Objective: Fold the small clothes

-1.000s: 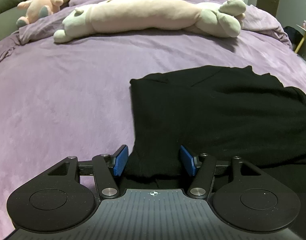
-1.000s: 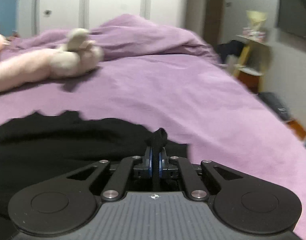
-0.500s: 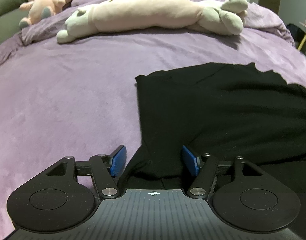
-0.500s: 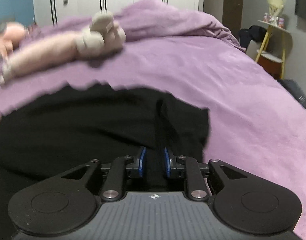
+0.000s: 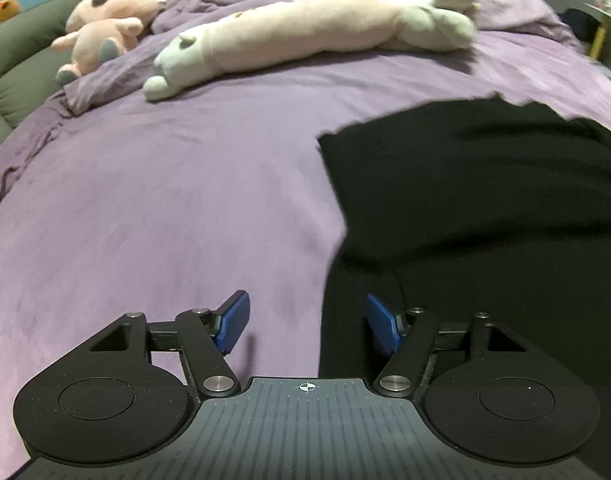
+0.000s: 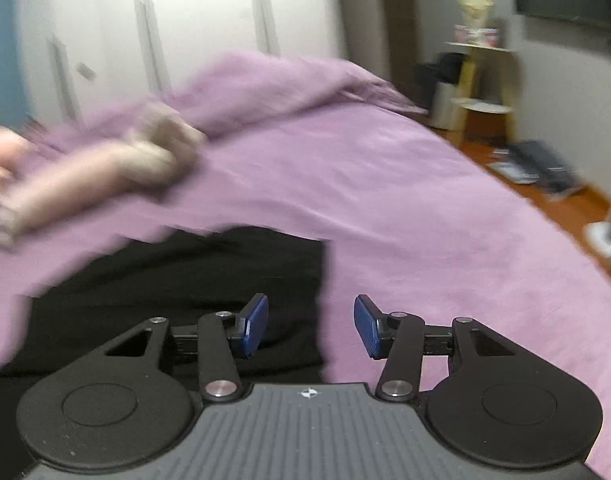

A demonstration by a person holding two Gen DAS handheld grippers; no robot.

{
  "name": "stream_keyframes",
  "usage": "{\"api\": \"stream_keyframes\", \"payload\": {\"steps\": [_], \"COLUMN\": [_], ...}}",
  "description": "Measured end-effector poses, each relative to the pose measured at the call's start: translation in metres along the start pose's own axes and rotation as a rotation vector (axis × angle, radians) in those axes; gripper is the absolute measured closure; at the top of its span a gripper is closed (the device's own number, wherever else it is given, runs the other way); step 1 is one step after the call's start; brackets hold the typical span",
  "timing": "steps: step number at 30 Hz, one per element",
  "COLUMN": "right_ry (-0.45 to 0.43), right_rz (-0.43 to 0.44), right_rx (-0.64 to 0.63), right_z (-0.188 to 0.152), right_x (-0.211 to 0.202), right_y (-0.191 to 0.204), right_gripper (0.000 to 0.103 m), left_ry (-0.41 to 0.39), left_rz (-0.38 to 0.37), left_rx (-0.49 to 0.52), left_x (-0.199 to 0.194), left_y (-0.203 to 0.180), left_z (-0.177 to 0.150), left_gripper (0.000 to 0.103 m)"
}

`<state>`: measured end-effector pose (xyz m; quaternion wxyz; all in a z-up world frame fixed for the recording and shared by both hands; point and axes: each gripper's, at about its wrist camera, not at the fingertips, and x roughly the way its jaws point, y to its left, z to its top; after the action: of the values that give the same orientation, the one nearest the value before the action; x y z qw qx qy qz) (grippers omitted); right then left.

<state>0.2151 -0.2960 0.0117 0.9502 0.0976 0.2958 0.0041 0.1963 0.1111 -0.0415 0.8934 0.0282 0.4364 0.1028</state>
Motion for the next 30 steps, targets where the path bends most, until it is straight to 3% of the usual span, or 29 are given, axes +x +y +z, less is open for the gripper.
{"api": "stream_keyframes", "payload": {"steps": [3, 5, 8, 10, 13, 16, 19, 24, 27, 30], "right_ry": [0.006, 0.120, 0.312, 0.379, 0.391, 0.320, 0.322, 0.350, 0.355, 0.367], "right_rz": [0.227, 0.337, 0.247, 0.171, 0.065, -0.021, 0.007, -0.002, 0.006, 0.022], "right_rx": [0.060, 0.067, -0.090, -0.159, -0.101, -0.020, 0.061, 0.048, 0.063, 0.028], "right_z": [-0.022, -0.043, -0.084, -0.109, -0.127, -0.133, -0.136, -0.146, -0.147, -0.145], "right_x": [-0.049, -0.069, -0.088, -0.105, -0.134, -0.153, -0.152, -0.137, -0.136, -0.137], "right_y": [-0.003, -0.002, 0.006, 0.001, -0.029, -0.057, -0.074, -0.072, -0.069, -0.067], "right_gripper": [0.055, 0.055, 0.055, 0.055, 0.055, 0.055, 0.055, 0.054, 0.054, 0.067], "left_ry": [0.032, 0.072, 0.126, 0.153, 0.185, 0.170, 0.169, 0.174, 0.184, 0.194], "left_rz": [-0.072, -0.109, -0.153, -0.162, -0.187, -0.205, -0.217, -0.231, -0.264, -0.311], "left_rx": [-0.025, -0.068, -0.126, -0.146, -0.181, -0.200, -0.219, -0.219, -0.224, -0.234], "left_x": [-0.030, -0.048, -0.068, -0.078, -0.087, -0.092, -0.094, -0.094, -0.096, -0.096], "left_y": [0.009, 0.016, 0.026, 0.031, 0.039, 0.043, 0.044, 0.042, 0.045, 0.047], "left_z": [-0.038, -0.067, -0.108, -0.128, -0.152, -0.157, -0.158, -0.161, -0.162, -0.160], "left_gripper": [0.033, 0.033, 0.033, 0.034, 0.035, 0.036, 0.041, 0.053, 0.072, 0.087]}}
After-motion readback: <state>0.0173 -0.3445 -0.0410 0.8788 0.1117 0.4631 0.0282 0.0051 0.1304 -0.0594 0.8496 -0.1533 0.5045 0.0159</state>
